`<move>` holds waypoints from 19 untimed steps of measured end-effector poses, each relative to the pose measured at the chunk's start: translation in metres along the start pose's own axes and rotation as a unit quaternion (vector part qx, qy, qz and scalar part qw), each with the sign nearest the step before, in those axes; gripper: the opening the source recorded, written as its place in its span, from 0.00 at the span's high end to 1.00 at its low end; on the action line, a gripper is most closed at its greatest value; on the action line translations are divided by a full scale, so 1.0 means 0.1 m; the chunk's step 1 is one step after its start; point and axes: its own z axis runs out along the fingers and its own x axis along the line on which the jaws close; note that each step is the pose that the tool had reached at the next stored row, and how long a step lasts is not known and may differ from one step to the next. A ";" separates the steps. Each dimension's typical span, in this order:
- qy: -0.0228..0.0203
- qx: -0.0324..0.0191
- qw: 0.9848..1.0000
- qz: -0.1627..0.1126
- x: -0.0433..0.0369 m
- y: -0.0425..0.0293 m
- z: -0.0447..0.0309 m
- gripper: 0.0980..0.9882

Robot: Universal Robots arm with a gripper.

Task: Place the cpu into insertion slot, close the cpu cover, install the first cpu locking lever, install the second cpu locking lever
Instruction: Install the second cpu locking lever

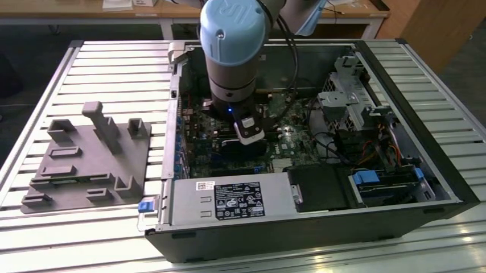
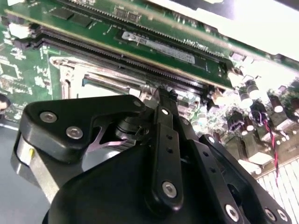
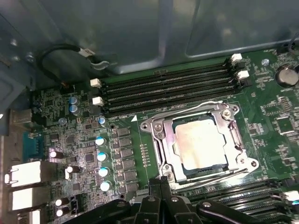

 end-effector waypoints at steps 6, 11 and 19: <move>-0.001 0.002 1.000 0.000 0.000 0.050 -0.148 0.99; -0.003 0.014 1.000 -0.001 -0.011 0.083 -0.238 0.99; -0.005 0.018 1.000 0.002 -0.165 0.121 -0.229 0.99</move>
